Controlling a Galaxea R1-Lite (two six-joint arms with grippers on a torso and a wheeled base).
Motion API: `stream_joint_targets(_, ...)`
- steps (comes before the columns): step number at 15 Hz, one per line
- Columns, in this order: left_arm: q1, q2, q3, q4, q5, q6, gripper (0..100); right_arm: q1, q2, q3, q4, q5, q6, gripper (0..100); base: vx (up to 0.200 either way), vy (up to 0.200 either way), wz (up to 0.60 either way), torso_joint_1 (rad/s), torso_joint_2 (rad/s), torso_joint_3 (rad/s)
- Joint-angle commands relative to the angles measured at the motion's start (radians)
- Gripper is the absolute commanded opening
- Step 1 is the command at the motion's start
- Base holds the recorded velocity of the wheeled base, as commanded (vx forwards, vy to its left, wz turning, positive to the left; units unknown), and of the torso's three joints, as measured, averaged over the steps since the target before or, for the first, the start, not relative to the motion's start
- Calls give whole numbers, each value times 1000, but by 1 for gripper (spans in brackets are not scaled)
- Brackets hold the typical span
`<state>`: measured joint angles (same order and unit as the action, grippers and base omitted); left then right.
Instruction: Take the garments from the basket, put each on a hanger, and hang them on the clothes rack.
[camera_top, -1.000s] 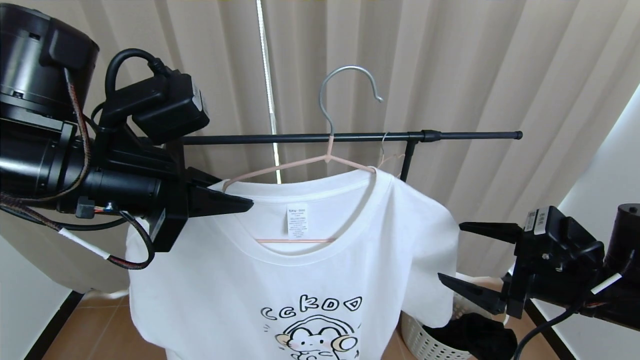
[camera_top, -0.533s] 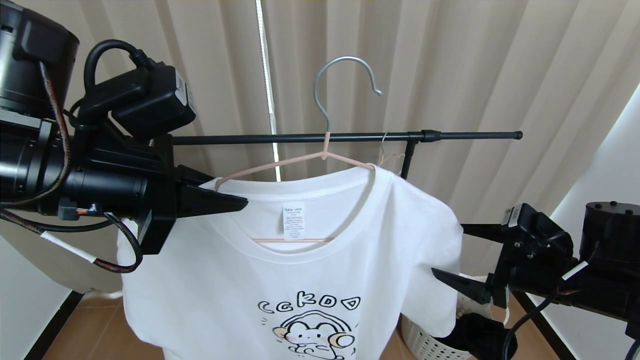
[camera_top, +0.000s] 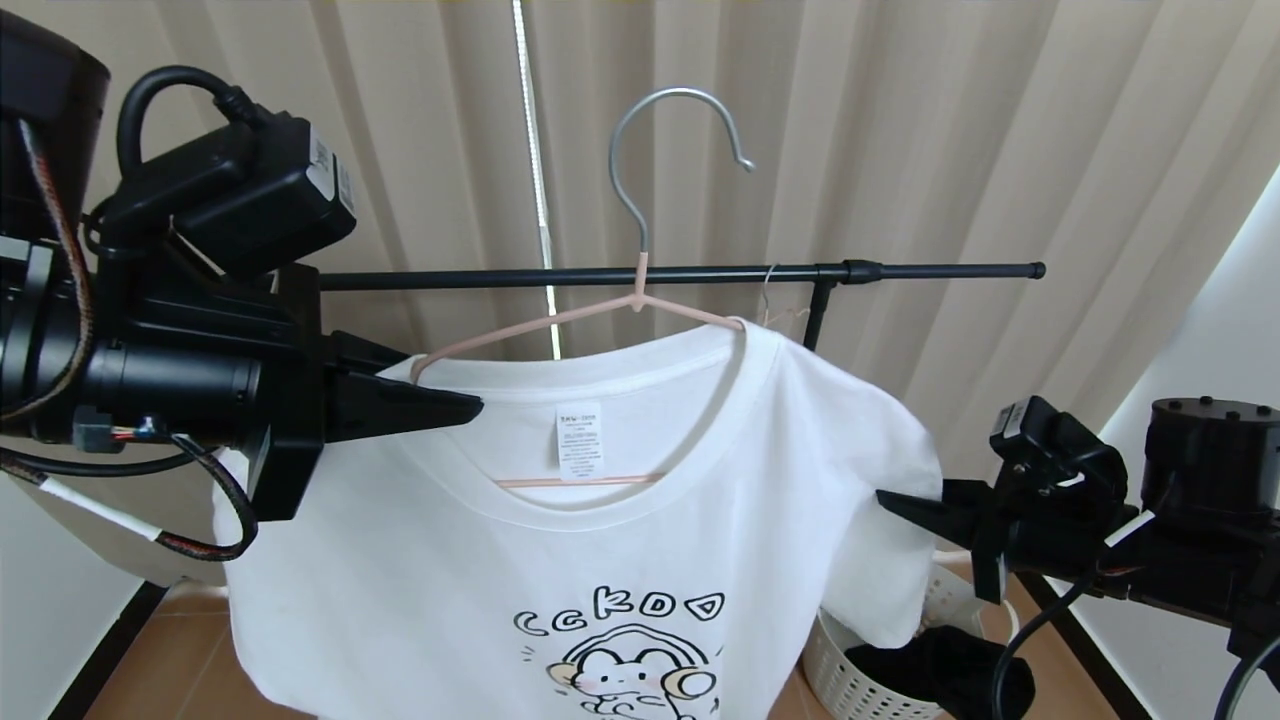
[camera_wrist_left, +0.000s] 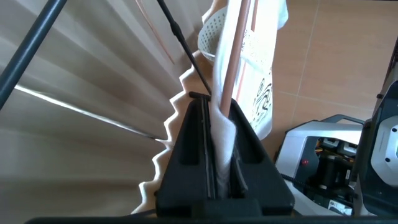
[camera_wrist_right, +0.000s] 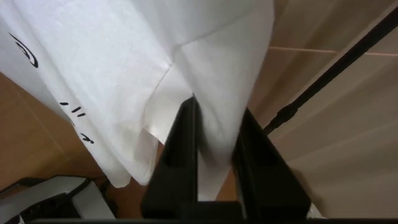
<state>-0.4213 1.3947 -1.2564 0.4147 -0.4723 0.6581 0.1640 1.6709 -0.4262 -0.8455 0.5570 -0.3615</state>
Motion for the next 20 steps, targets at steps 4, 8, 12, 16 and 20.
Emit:
stream_joint_targets(4,12,-28,20,-14,0,-2,0,-80,18,-37,0,3,13,0,0,0,0,0,0,0)
stream_joint_targets(8,32,-59,48,-16,0,-15,0,-98,41,-52,0,3,26,0,0,0,0,0,0,0)
stream_joint_targets(12,45,-69,58,-16,-2,-26,0,-98,58,-57,2,1,29,0,0,0,0,0,0,0)
stream_joint_targets(16,47,-65,60,-16,-2,-34,0,-95,73,-57,-1,-2,30,0,0,0,0,0,0,0)
stream_joint_targets(20,53,-59,63,-16,0,-80,0,-93,49,-55,-1,3,30,100,0,0,0,0,0,0)
